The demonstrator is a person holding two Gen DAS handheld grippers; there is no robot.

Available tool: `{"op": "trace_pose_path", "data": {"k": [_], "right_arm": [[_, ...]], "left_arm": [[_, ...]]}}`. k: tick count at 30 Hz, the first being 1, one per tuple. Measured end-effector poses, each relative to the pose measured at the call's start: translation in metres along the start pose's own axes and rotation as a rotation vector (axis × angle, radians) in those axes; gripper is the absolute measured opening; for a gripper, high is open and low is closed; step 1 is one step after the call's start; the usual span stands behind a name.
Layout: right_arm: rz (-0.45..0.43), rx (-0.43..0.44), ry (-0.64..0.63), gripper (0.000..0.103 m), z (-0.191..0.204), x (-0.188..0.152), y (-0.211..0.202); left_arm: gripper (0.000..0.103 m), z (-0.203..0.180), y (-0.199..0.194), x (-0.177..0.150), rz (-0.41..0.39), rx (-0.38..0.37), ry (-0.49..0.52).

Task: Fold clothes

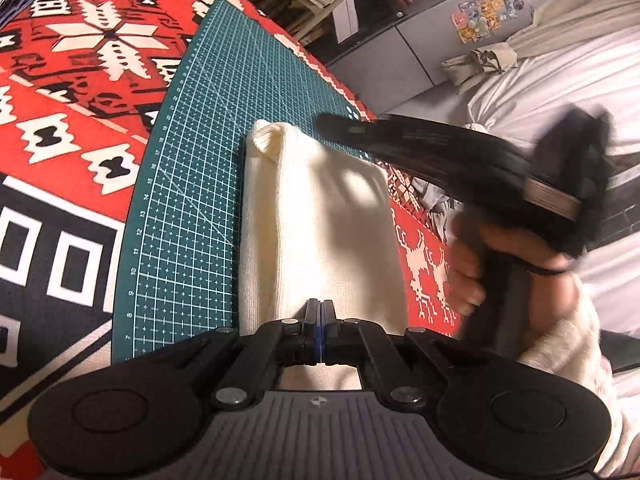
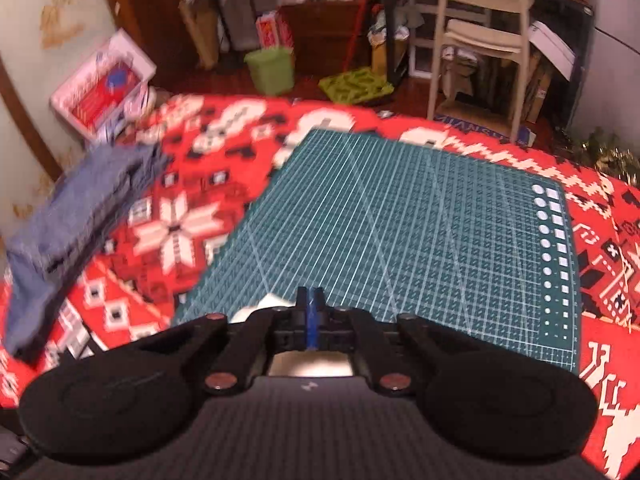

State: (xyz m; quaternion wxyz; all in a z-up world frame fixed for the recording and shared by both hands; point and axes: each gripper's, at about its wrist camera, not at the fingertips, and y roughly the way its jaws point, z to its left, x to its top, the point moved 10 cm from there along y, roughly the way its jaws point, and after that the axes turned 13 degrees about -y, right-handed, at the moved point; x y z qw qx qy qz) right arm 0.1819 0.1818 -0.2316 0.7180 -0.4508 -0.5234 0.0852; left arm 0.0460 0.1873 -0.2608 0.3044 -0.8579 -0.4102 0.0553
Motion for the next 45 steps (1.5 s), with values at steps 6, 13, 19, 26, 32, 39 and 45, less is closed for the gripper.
{"op": "trace_pose_path", "data": {"k": [6,13,19,26,32,39,45], "right_arm": [[-0.028,-0.003,0.050,0.002,-0.012,-0.023,-0.055],[0.015,-0.005,0.059,0.000,-0.001,-0.063,-0.064],[-0.010,-0.045,0.058,0.000,-0.018,-0.050,-0.043],[-0.051,-0.067,0.112,0.002,-0.036,-0.034,-0.043],[-0.047,-0.030,0.131,0.002,-0.023,-0.054,-0.080],[-0.016,-0.064,0.115,0.002,-0.019,-0.071,-0.081],[-0.005,-0.107,0.115,0.000,-0.031,-0.065,-0.065]], "left_arm": [[0.002,-0.006,-0.001,0.002,0.003,0.044,0.056],[0.003,-0.010,-0.001,0.001,0.000,0.081,0.096],[0.003,-0.009,0.001,-0.002,-0.003,0.090,0.095],[0.002,-0.011,0.002,0.000,0.007,0.093,0.059],[0.003,-0.025,-0.001,0.006,-0.019,0.068,0.105],[0.003,-0.047,0.013,0.044,-0.115,0.088,0.171],[0.003,-0.036,0.027,0.053,-0.100,0.157,0.215]]}}
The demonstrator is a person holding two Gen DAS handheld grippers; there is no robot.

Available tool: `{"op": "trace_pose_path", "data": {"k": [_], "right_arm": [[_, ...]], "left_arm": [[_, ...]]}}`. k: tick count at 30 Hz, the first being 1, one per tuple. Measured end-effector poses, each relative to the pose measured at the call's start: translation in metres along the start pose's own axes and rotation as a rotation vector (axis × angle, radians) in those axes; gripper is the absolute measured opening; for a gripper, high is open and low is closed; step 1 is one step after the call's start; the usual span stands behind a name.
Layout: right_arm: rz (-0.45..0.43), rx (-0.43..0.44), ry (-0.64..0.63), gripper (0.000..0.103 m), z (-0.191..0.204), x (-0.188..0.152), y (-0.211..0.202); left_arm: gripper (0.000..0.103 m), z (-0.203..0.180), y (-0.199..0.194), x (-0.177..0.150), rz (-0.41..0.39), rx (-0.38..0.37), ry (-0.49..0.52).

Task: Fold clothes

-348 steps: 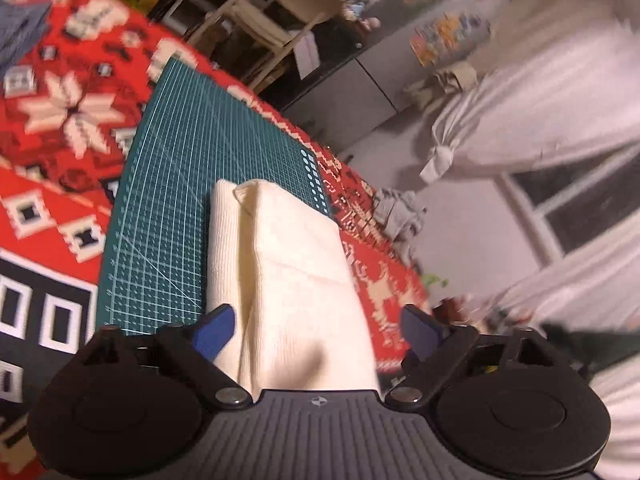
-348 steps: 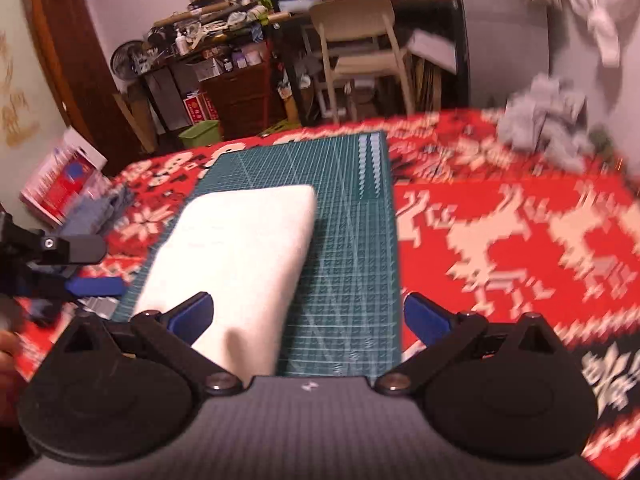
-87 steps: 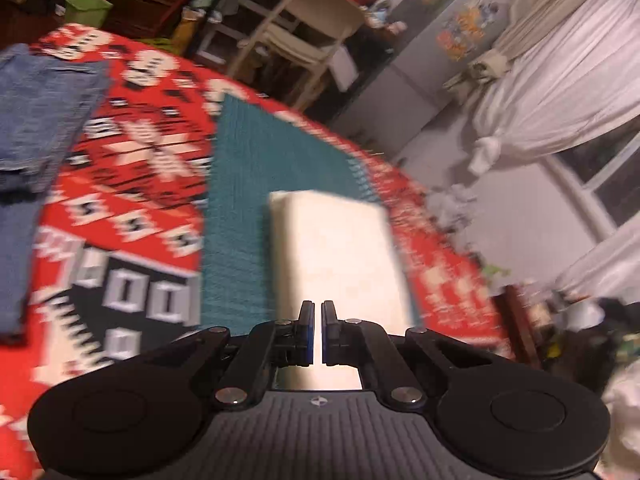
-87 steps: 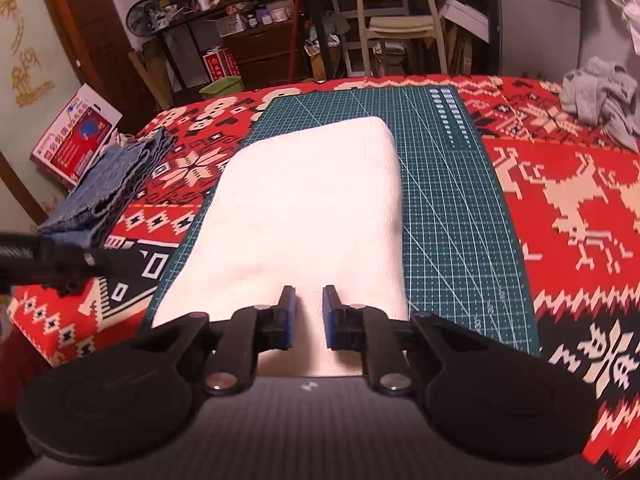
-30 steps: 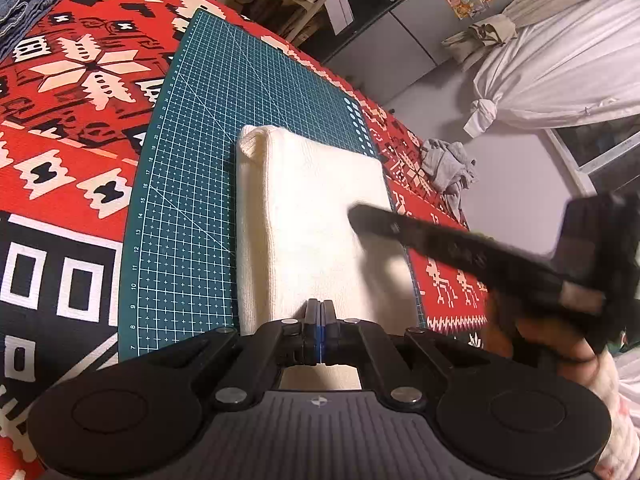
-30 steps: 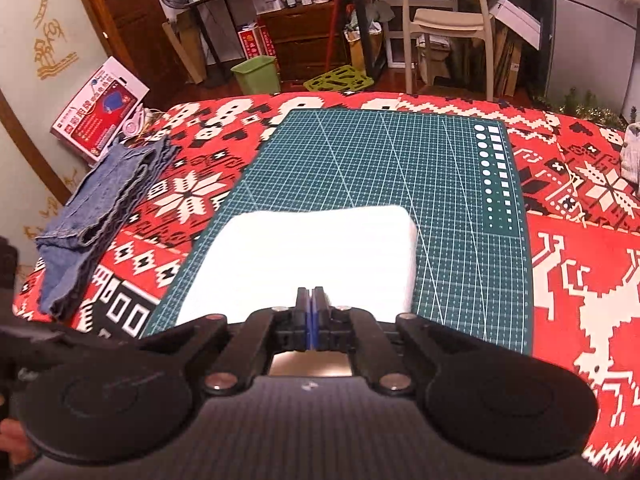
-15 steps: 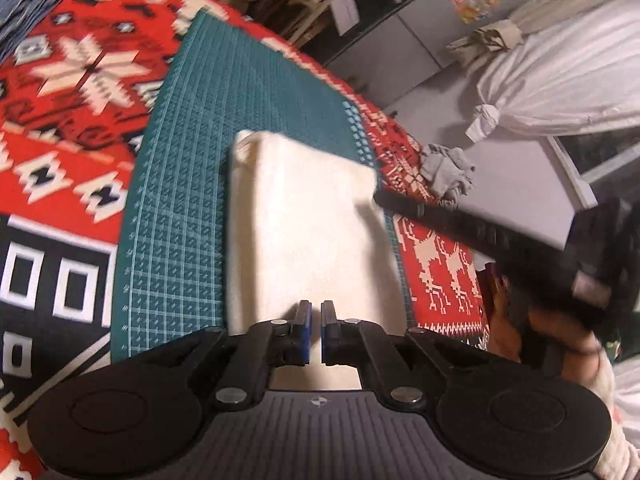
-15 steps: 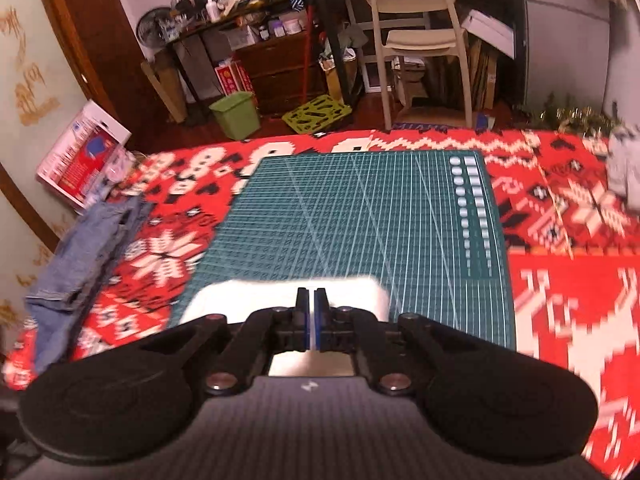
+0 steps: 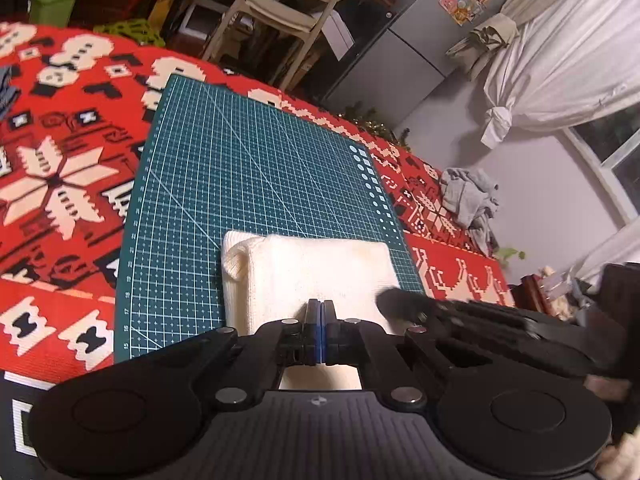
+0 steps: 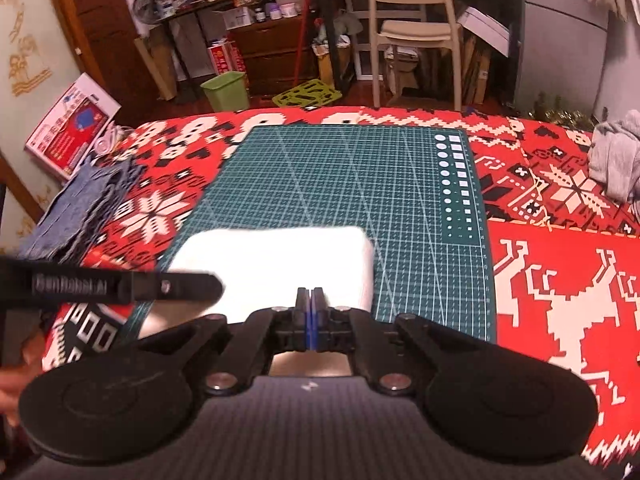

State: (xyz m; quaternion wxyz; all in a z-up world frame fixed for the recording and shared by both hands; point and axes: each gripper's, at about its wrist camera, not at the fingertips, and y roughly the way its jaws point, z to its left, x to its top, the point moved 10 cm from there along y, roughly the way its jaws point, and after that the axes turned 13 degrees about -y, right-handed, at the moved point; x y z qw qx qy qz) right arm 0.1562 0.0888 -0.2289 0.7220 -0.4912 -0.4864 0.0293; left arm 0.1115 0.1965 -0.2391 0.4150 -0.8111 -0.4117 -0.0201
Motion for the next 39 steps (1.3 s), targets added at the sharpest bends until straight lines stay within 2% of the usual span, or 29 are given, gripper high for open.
{"op": "trace_pose_path", "data": {"k": [4,8,12,14,19,27,31,39], "right_arm": [[-0.008,0.015,0.047,0.000,-0.011,0.009,0.019],[-0.025,-0.022,0.041,0.000,-0.021,0.020,0.032],[-0.047,-0.013,0.098,0.000,-0.033,0.024,0.032],[-0.045,-0.020,0.088,0.002,-0.033,0.022,0.025],[-0.045,-0.005,0.070,0.002,-0.022,0.007,-0.005],[-0.013,0.020,0.028,0.002,0.013,-0.028,-0.033],[-0.007,0.028,0.022,0.002,0.024,-0.042,-0.045],[0.023,0.040,-0.005,0.002,0.045,-0.079,-0.066]], "left_arm": [[0.003,0.003,-0.002,-0.001,0.012,-0.009,-0.013],[0.003,0.003,-0.003,-0.003,0.012,-0.014,-0.023],[0.002,0.002,-0.004,-0.001,0.028,-0.005,-0.033],[0.002,0.000,-0.005,0.000,0.030,0.003,-0.028],[0.003,-0.006,-0.010,-0.006,0.016,-0.003,-0.013],[0.003,-0.011,-0.025,-0.038,0.026,0.018,0.032],[0.003,-0.004,-0.029,-0.062,0.053,0.040,0.044],[0.003,0.011,-0.051,-0.088,0.033,0.062,0.046]]}}
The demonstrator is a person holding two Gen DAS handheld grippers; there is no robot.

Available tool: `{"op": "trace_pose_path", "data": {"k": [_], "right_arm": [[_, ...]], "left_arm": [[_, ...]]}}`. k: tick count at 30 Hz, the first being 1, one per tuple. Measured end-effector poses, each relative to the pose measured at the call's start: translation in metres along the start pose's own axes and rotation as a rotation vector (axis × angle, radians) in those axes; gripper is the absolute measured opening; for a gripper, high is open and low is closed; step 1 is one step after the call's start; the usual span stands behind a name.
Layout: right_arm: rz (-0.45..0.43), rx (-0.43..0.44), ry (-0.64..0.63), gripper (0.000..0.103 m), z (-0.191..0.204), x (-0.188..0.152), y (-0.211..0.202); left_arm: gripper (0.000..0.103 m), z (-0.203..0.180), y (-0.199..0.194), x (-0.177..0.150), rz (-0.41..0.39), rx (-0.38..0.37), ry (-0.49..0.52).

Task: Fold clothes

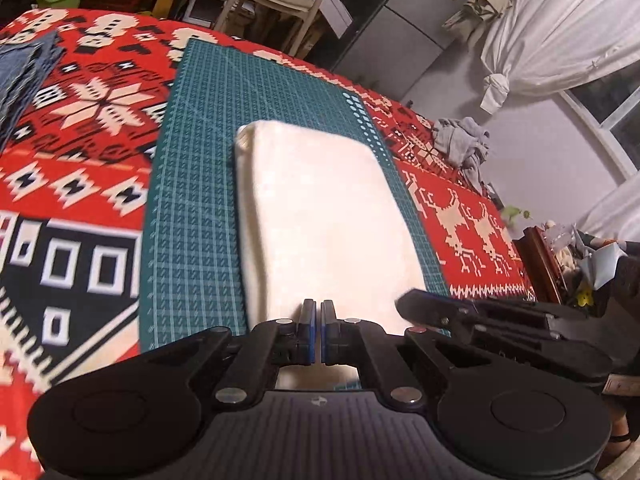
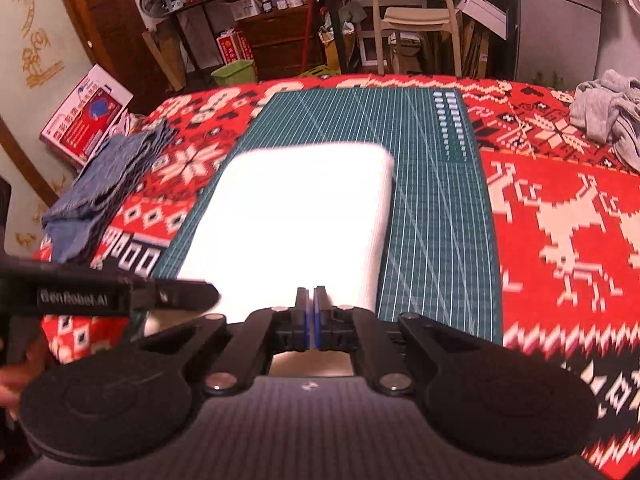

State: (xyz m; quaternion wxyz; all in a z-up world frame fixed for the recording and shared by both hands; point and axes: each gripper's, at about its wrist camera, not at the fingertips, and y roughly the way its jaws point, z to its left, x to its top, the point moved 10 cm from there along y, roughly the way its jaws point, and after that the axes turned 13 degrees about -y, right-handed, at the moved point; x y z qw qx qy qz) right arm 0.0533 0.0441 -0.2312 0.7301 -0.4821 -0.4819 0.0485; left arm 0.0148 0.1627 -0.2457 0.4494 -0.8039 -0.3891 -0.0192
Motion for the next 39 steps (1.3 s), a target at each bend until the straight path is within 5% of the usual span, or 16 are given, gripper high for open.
{"op": "trace_pose_path", "data": {"k": [9,16,29,39], "right_arm": [[-0.001,-0.003,-0.026,0.002,0.014,-0.024,-0.021],[-0.060,-0.044,-0.072,0.007,0.001,0.004,-0.035],[-0.067,-0.119,-0.090,0.010,-0.050,0.065,0.018],[-0.032,-0.140,-0.192,0.008,-0.049,0.082,0.055]], "left_arm": [[0.002,-0.002,-0.015,-0.012,-0.025,0.029,0.040],[0.002,-0.020,-0.020,0.000,-0.054,-0.024,0.036],[0.007,-0.021,0.014,0.060,-0.059,-0.020,-0.002],[0.015,-0.013,0.023,0.069,-0.047,-0.016,-0.031]]}}
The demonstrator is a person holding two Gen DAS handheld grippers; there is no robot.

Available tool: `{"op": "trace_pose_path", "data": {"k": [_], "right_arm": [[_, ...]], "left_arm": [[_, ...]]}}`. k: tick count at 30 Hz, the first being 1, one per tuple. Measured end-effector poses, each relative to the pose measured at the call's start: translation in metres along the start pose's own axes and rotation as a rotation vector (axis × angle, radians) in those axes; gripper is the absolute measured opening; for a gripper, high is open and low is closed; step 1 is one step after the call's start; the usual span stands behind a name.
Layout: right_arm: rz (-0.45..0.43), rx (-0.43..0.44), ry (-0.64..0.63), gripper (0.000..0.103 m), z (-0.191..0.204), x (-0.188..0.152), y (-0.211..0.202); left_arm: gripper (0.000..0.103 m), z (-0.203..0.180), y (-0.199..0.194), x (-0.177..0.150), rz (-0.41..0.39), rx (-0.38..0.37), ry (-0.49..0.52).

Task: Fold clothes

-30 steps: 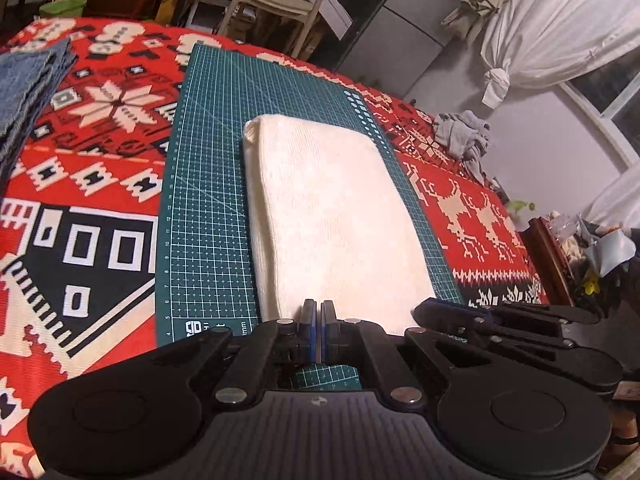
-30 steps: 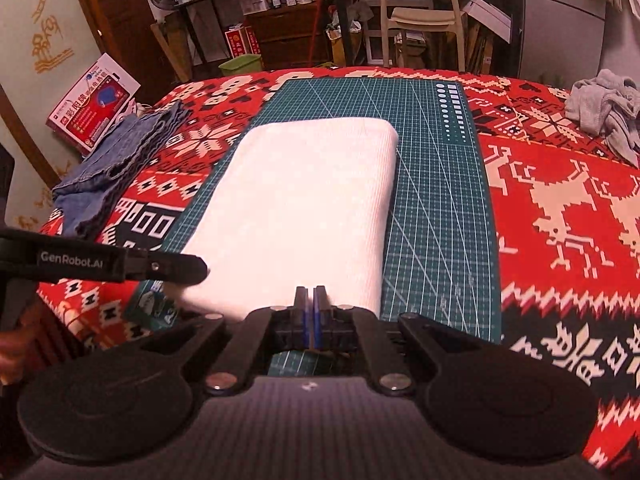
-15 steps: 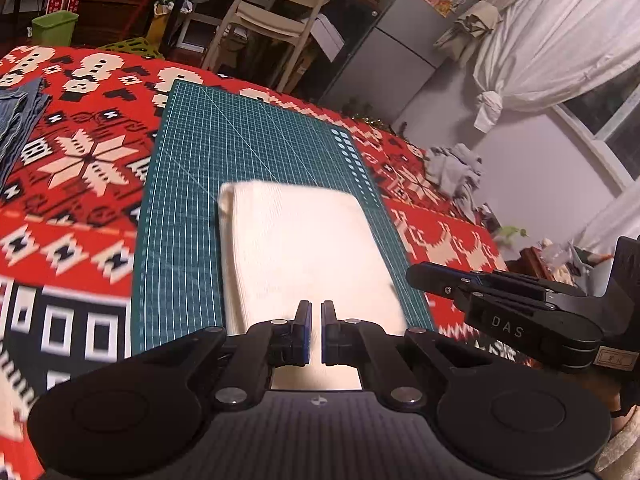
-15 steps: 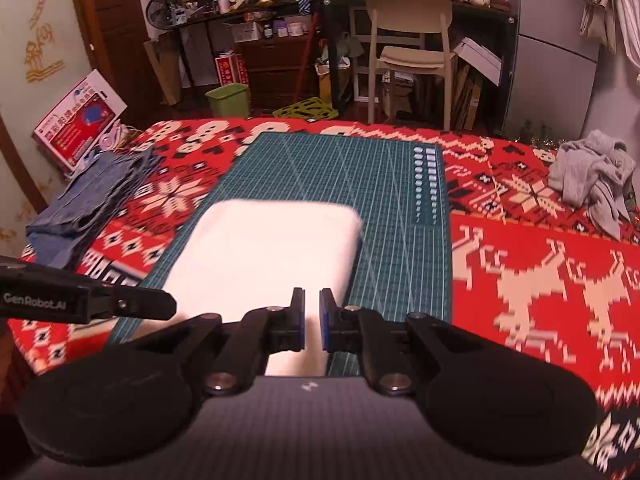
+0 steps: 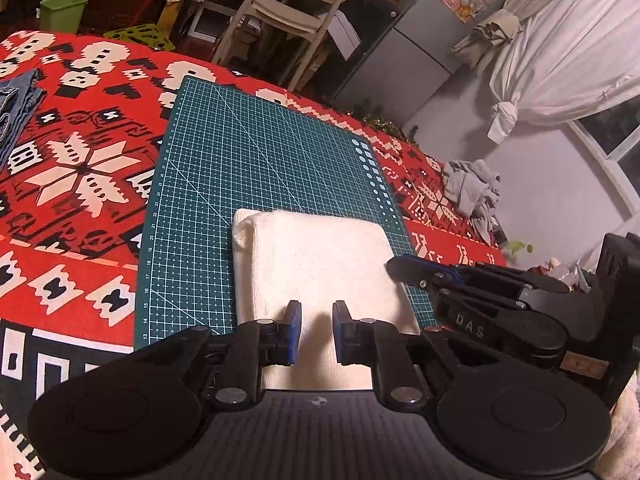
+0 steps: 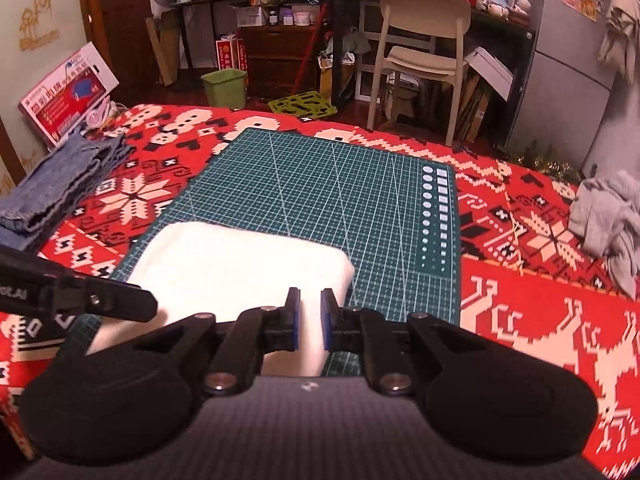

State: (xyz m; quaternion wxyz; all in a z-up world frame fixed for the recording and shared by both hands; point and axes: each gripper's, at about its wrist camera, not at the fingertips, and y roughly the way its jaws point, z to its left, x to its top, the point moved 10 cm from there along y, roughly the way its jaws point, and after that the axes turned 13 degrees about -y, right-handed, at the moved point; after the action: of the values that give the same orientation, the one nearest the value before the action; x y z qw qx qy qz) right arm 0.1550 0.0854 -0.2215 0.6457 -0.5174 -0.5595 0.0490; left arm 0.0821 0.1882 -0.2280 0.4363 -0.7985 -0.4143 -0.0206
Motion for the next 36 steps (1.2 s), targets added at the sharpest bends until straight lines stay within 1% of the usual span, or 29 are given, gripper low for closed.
{"op": "trace_pose_path", "data": {"k": [1,3,7,13,16,19,23,25,27,28,31,32,33,36], "right_arm": [[-0.001,-0.004,-0.004,0.000,-0.001,0.001,0.000],[-0.008,-0.010,-0.005,0.000,-0.004,0.003,0.000],[-0.033,-0.006,0.032,0.000,-0.012,0.005,-0.010],[-0.058,-0.039,0.081,0.000,-0.034,-0.001,-0.034],[-0.063,-0.024,0.117,0.000,-0.041,-0.006,-0.040],[-0.069,0.005,0.094,0.001,-0.034,-0.006,-0.039],[-0.073,0.041,0.081,0.008,-0.019,-0.003,-0.030],[-0.065,0.048,0.074,0.011,-0.012,-0.001,-0.022],[-0.052,0.047,0.060,0.011,-0.008,0.000,-0.014],[-0.044,0.047,0.053,0.011,-0.006,0.001,-0.011],[-0.017,0.043,0.048,0.010,-0.006,0.000,-0.001],[-0.012,0.040,0.049,0.004,-0.007,0.000,0.001],[-0.014,0.037,0.049,0.000,-0.008,0.000,0.001],[-0.031,0.022,0.045,0.000,-0.013,0.002,-0.001]], "left_arm": [[0.015,0.000,0.001,0.000,0.001,0.000,0.000],[0.015,0.000,0.002,0.000,0.001,0.001,-0.004],[0.015,0.001,0.001,0.000,-0.001,0.004,-0.008],[0.015,0.000,-0.005,-0.001,-0.013,0.027,0.008],[0.015,0.000,-0.009,-0.003,-0.020,0.032,0.010],[0.015,0.001,-0.011,-0.004,-0.025,0.039,0.005],[0.015,0.002,-0.014,-0.003,-0.025,0.040,0.004],[0.016,0.003,-0.015,-0.001,-0.029,0.042,0.003],[0.021,0.003,-0.015,0.002,-0.032,0.041,0.001],[0.021,0.003,-0.015,0.003,-0.033,0.040,0.000],[0.021,0.003,-0.014,0.005,-0.035,0.037,-0.002],[0.021,0.003,-0.013,0.006,-0.035,0.037,-0.002],[0.021,0.004,-0.012,0.006,-0.034,0.037,-0.003],[0.021,0.004,-0.009,0.006,-0.028,0.037,-0.011]]}}
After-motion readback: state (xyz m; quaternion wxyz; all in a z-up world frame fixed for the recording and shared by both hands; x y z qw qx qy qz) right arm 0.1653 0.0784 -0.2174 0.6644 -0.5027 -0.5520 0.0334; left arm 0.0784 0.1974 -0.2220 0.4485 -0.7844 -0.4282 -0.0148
